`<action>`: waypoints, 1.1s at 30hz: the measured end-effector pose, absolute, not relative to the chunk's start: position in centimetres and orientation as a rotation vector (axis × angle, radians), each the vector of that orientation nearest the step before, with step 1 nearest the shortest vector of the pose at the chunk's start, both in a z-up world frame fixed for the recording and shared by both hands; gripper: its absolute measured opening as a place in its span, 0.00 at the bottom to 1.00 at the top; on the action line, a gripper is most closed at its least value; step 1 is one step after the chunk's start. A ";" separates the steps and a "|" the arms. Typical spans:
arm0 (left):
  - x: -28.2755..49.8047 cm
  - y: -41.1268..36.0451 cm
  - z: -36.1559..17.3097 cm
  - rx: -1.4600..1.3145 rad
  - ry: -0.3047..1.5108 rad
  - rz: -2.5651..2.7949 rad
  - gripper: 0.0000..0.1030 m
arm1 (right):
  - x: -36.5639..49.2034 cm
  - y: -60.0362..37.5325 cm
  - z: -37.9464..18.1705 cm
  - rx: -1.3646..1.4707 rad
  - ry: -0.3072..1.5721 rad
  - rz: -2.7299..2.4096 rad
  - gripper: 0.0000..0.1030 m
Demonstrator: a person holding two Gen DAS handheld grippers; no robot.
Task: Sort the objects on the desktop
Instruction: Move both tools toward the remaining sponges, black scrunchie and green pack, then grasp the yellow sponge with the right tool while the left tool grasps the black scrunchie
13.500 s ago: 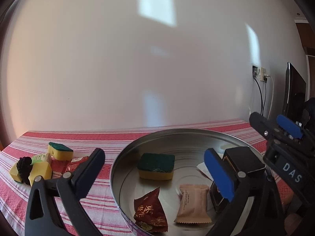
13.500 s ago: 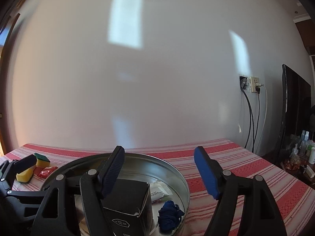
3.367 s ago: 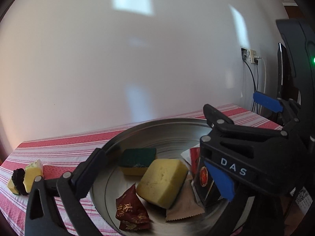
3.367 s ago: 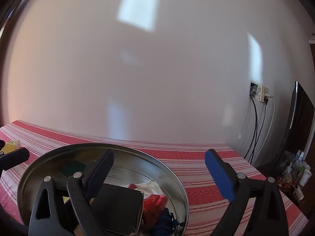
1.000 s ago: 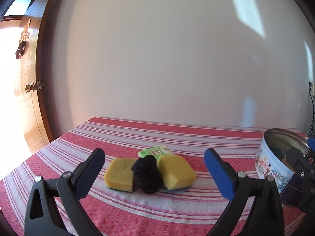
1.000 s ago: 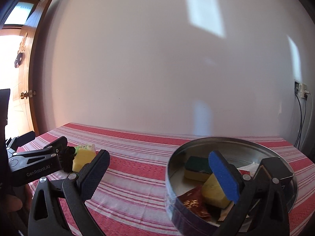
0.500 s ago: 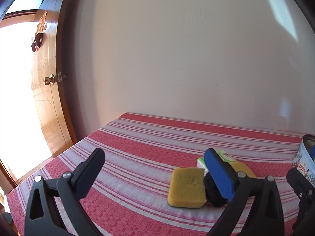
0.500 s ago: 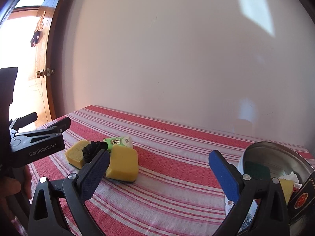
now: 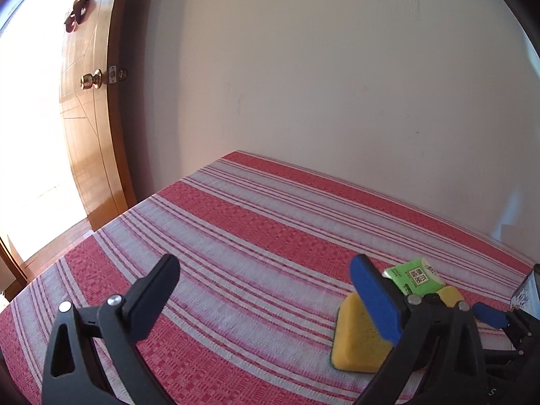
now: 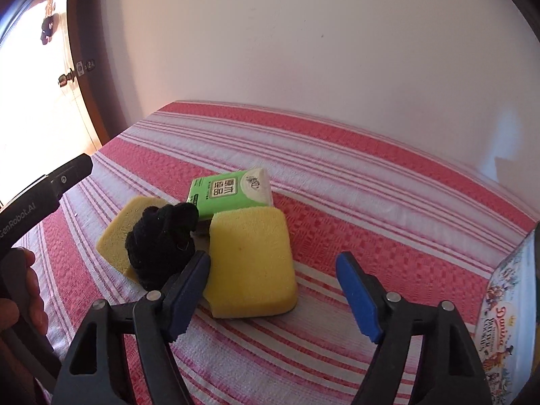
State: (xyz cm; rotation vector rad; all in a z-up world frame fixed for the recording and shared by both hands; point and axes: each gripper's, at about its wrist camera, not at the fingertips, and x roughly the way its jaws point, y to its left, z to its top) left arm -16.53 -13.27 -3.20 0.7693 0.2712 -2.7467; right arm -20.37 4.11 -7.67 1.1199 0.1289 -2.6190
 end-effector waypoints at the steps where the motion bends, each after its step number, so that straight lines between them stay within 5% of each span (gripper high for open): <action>1: -16.6 -13.1 -3.2 0.771 0.260 -2.751 0.99 | -20.7 3.8 -8.0 1.149 0.144 -2.614 0.75; 5: -16.2 -12.4 -2.9 0.739 0.211 -2.803 0.99 | -21.3 3.6 -8.8 1.199 0.121 -2.567 0.53; 17: -14.6 -5.0 -1.7 0.637 -0.211 -3.057 0.98 | -14.0 8.7 -5.0 0.803 0.046 -2.801 0.54; 24: -18.4 -1.5 -3.2 0.928 -0.360 -2.992 0.79 | -12.6 10.9 -5.0 0.785 0.003 -2.822 0.54; 29: -20.6 0.9 -5.3 1.155 -0.545 -2.937 0.44 | -13.0 10.9 -4.9 0.806 -0.018 -2.812 0.54; 33: -20.8 0.4 -5.3 1.196 -0.487 -2.968 0.42 | -12.9 11.0 -4.8 0.800 -0.016 -2.816 0.54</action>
